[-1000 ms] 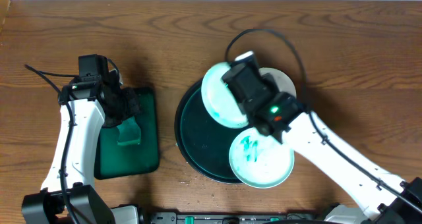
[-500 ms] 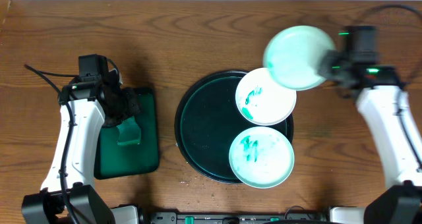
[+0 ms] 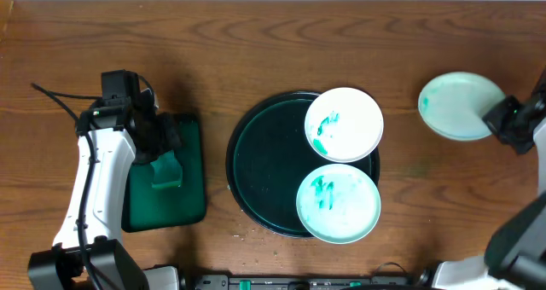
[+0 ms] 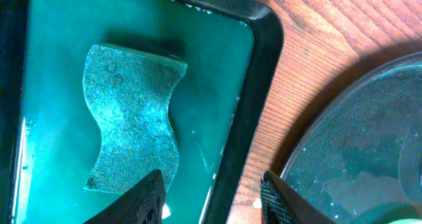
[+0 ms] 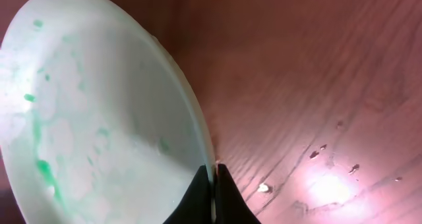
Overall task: Clean dirty plates on tray and stack at the side
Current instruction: 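Lower the plate onto the table at right and release it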
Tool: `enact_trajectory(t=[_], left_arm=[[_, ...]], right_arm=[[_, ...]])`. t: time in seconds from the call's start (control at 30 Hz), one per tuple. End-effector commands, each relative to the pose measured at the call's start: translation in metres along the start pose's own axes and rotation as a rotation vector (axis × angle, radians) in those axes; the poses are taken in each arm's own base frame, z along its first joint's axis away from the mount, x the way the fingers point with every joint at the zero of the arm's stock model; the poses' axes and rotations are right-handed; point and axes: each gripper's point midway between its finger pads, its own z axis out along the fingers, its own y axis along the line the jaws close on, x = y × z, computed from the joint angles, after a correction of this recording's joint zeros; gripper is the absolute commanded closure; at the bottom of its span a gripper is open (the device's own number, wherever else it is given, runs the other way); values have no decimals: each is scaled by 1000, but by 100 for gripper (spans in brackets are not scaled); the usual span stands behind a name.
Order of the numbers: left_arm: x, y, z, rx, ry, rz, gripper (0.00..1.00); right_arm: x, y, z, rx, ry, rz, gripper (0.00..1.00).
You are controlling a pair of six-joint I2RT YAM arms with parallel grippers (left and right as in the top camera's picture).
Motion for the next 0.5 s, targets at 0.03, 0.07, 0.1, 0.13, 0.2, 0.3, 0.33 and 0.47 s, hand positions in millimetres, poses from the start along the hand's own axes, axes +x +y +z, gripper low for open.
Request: enact_trajectory(t=[0.03, 0.07, 0.1, 0.13, 0.2, 0.3, 0.33, 0.47], left_arm=[[-6, -2, -2, 4, -8, 3, 52], [-6, -2, -2, 4, -8, 3, 52], [-5, -2, -2, 4, -8, 3, 52], [-6, -2, -2, 4, -8, 3, 52], [-6, -2, -2, 4, -8, 3, 52], [-6, -2, -2, 4, -8, 4, 52], [-6, -2, -2, 4, -8, 3, 52], [-7, 2, -2, -18, -14, 4, 52]], right_arm=[[8, -11, 35, 45, 94, 37, 99], [11, -13, 40, 52, 109, 38, 99], [13, -14, 45, 59, 123, 38, 99], [15, -15, 48, 64, 134, 38, 99], [18, -17, 50, 71, 147, 39, 98], [21, -17, 45, 70, 158, 39, 88], [21, -15, 42, 60, 157, 34, 84], [13, 15, 0, -86, 88, -76, 53]])
